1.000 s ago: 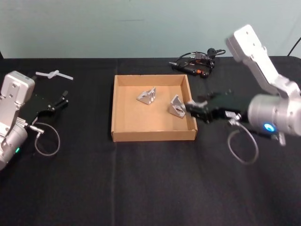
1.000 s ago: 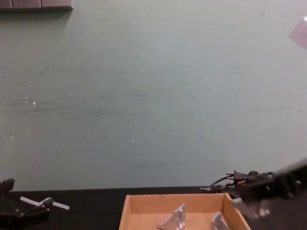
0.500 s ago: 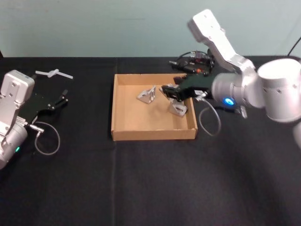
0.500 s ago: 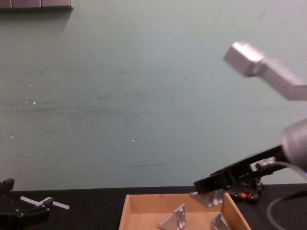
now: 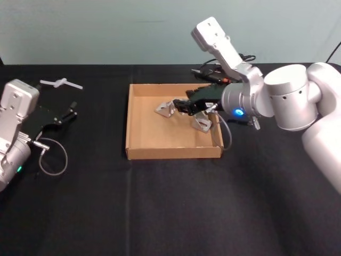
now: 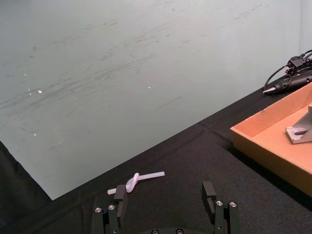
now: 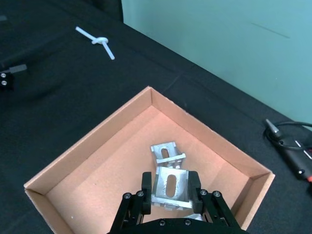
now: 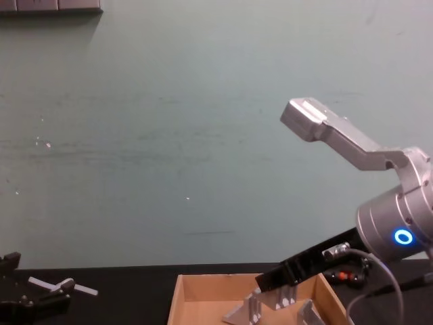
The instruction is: Use one hand to pick up the angle iron from the table and place it into the box.
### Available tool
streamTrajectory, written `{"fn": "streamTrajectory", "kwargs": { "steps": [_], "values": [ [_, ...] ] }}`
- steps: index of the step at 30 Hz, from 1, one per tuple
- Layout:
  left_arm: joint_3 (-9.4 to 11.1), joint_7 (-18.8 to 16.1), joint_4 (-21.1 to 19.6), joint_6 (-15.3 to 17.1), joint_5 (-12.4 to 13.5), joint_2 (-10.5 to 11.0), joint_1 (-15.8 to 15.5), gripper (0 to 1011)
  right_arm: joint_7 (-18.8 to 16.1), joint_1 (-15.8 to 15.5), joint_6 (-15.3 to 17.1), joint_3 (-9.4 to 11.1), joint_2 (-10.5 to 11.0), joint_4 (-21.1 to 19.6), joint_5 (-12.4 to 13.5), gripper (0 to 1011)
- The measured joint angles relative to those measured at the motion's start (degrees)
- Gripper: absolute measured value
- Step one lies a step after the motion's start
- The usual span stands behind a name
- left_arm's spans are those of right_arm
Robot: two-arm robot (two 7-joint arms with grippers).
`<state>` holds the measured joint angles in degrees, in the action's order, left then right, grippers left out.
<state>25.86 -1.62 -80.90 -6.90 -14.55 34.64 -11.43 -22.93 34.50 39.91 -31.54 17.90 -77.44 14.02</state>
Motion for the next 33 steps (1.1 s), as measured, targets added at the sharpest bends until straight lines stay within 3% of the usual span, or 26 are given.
{"fn": "streamTrajectory", "kwargs": {
  "steps": [14,23,33],
  "values": [
    [0.0,0.0,0.0,0.0,0.0,0.0,0.0,1005,-0.02,0.01,-0.12,-0.01,-0.39,0.78,-0.74,460],
    [0.0,0.0,0.0,0.0,0.0,0.0,0.0,1005,-0.02,0.0,-0.11,0.03,-0.32,0.59,-0.58,771],
    [0.0,0.0,0.0,0.0,0.0,0.0,0.0,1005,-0.02,-0.03,-0.08,0.07,-0.28,0.51,-0.52,1003]
  ]
}}
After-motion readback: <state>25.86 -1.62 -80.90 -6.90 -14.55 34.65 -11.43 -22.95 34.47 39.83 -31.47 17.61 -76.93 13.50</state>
